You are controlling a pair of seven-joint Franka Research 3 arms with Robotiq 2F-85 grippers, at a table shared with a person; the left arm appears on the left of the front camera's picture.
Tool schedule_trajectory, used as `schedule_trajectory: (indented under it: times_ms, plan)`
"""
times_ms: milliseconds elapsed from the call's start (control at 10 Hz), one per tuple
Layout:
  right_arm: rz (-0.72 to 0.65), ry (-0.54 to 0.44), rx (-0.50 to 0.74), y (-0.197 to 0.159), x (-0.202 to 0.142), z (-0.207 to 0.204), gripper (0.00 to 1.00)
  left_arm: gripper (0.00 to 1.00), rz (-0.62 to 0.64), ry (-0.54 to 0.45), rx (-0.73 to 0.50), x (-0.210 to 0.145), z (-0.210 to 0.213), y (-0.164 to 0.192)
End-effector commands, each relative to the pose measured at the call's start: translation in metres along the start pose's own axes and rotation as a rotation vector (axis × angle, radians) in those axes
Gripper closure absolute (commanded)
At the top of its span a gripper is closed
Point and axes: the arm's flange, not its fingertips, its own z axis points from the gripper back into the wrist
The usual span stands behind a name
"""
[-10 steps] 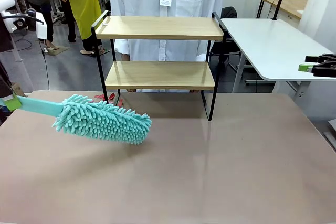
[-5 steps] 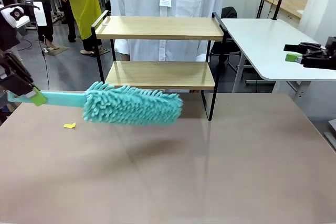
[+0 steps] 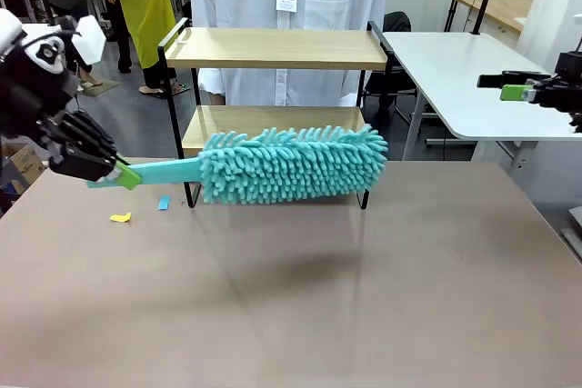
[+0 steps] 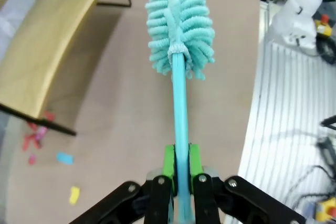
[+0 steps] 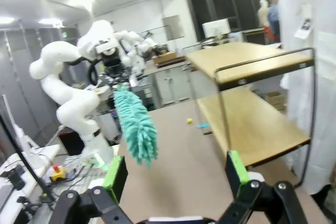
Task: Clean the shelf.
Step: Hand the Duster back to the human.
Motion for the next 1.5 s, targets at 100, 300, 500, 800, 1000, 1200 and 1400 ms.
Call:
schedule_trajectory:
  times_ms: [100,300,500,800,1000,1200,1400]
  plan:
    - [-0.03,0.041,0.018,0.057,0.011,-0.018,0.0,0.87,-0.047,-0.066,-0.039,-0.002,-0.022,0.01]
    - [-0.007,0.02,0.027,0.008,0.001,-0.009,0.0,0.87,-0.02,-0.017,-0.014,0.002,-0.009,0.005]
    - [-0.007,0.02,0.027,0.008,0.001,-0.009,0.0,0.87,-0.02,-0.017,-0.014,0.002,-0.009,0.005]
    - [0.037,0.042,-0.007,0.035,-0.008,-0.048,0.0,0.87,-0.02,-0.017,-0.014,0.002,-0.009,0.005]
    - [0.051,0.086,0.002,0.042,-0.016,-0.078,0.0,0.87,-0.02,-0.017,-0.014,0.002,-0.009,0.005]
    - [0.037,0.137,0.002,0.041,-0.041,-0.112,0.0,0.87,-0.02,-0.017,-0.014,0.002,-0.009,0.005]
    - [0.04,0.138,0.007,0.033,-0.062,-0.132,0.0,0.87,-0.02,-0.017,-0.014,0.002,-0.009,0.005]
